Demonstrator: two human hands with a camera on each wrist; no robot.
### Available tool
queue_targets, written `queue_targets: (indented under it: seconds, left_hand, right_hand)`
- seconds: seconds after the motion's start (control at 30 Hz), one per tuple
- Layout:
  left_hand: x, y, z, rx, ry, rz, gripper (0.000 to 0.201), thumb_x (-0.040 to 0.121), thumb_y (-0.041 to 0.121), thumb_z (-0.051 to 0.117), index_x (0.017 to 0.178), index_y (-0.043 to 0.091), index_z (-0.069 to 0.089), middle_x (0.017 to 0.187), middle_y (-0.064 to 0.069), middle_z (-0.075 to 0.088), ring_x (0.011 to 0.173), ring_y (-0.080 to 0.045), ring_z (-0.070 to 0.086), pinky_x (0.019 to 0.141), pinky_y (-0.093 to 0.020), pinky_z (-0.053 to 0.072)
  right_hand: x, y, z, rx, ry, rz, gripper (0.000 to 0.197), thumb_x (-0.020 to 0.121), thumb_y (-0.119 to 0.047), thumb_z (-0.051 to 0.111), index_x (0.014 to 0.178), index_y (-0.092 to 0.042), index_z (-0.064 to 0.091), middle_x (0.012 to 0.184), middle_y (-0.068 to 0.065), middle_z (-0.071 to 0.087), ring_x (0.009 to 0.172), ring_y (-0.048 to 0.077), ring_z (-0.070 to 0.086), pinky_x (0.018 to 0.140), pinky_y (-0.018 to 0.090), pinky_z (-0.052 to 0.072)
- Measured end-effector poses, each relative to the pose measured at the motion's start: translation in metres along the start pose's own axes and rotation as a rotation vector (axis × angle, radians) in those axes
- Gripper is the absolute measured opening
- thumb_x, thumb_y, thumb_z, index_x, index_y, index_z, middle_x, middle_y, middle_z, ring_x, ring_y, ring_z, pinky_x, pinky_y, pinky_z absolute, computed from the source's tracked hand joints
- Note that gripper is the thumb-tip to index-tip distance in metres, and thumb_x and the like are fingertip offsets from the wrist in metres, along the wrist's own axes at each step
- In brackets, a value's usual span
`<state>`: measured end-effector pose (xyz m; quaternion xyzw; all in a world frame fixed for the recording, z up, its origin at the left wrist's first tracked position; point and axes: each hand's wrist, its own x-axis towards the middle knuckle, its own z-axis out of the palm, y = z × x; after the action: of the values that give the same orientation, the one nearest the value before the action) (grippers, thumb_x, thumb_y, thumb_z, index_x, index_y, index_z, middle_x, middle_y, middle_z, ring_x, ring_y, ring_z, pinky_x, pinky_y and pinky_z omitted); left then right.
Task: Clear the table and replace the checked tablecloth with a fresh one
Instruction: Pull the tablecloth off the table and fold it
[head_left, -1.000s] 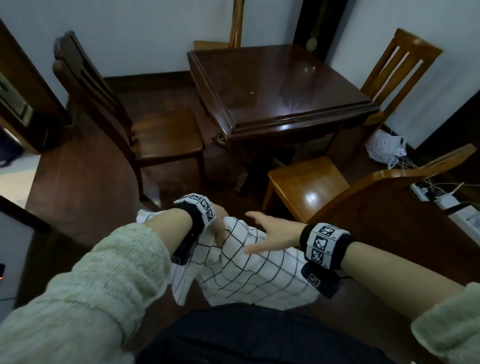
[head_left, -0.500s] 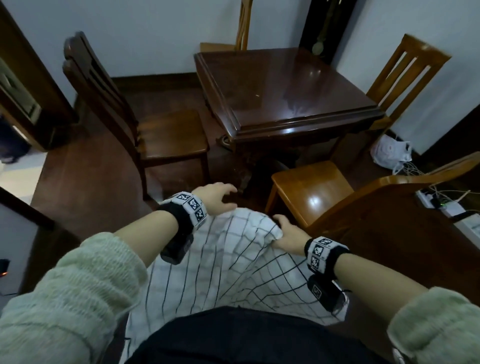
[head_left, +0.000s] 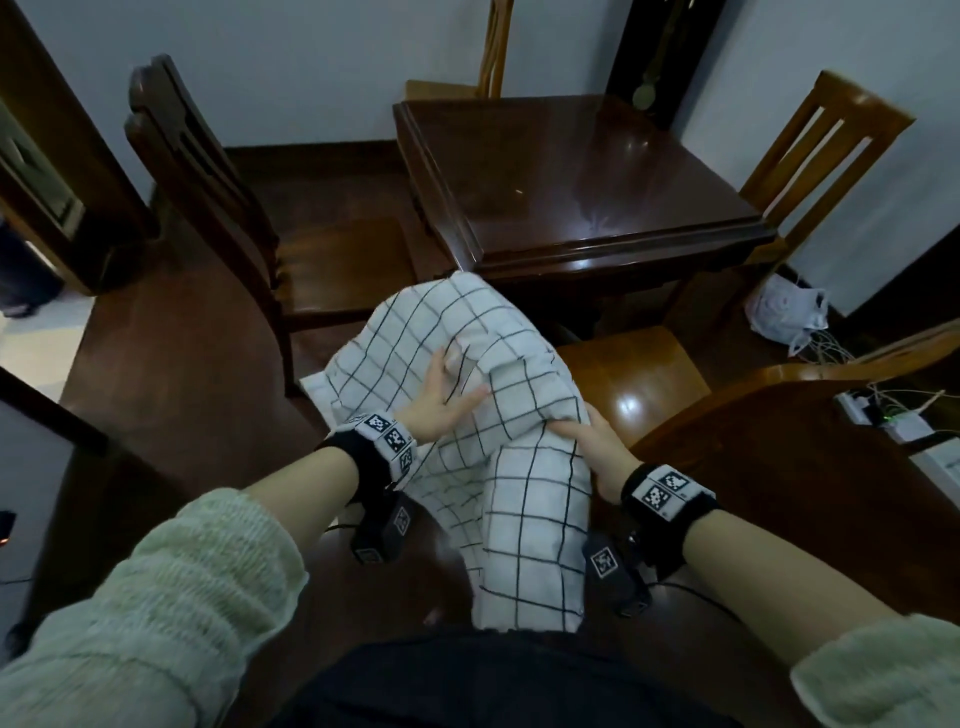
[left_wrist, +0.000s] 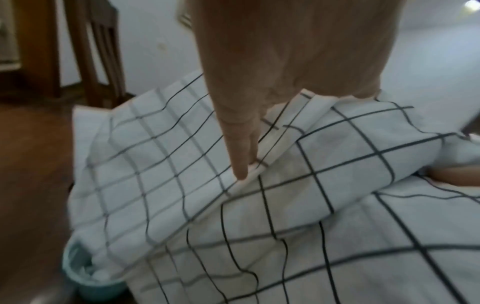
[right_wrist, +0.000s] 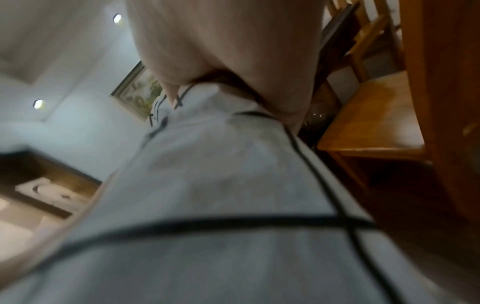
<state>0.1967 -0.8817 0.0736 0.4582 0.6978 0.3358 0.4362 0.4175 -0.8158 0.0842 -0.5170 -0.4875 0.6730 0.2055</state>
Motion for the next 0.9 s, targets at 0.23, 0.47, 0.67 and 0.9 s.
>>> queue_targets:
  seconds: [0.23,0.47,0.67,0.9]
  left_hand:
    - [-0.018,0.029,0.007,-0.26,-0.144,-0.264,0.098,0.069,0.086,0.035,0.149,0.046,-0.005,0.159,0.01,0.007,0.141,-0.034,0.027,0.105,-0.056,0.033]
    - [-0.033,0.057,0.02,-0.55,-0.207,-0.308,0.065,0.094,0.06,0.021,0.118,0.01,0.057,0.101,-0.004,0.067,0.095,-0.017,0.062,0.081,-0.029,0.046]
    - [-0.018,0.044,0.031,-0.638,-0.076,-0.151,0.085,0.082,0.046,0.068,0.148,0.026,0.02,0.139,-0.001,0.049,0.117,-0.017,0.055,0.089,-0.03,0.051]
    - [-0.026,0.066,0.031,-0.302,0.153,0.021,0.086,0.09,0.032,0.063,0.151,0.019,0.004,0.133,0.009,0.038,0.118,-0.002,0.036,0.096,-0.014,0.03]
  right_hand:
    - [-0.01,-0.025,0.002,0.406,-0.073,0.094,0.019,0.094,-0.011,0.053,0.107,-0.008,0.066,0.097,0.011,0.074,0.087,0.027,0.072,0.076,0.04,0.059]
    - [-0.029,-0.04,0.021,0.244,-0.272,0.176,0.024,0.094,-0.019,0.054,0.113,-0.01,0.064,0.101,0.009,0.073,0.089,0.025,0.072,0.076,0.038,0.058]
    - [-0.01,-0.038,0.017,-0.67,0.184,-0.299,0.067,0.078,-0.022,0.075,0.134,-0.012,0.039,0.119,-0.001,0.042,0.11,0.013,0.045,0.089,0.029,0.042]
    - [-0.014,-0.042,0.024,0.006,-0.224,-0.048,0.046,0.079,-0.009,0.053,0.124,-0.013,0.052,0.105,0.011,0.058,0.089,0.029,0.058,0.082,0.045,0.052]
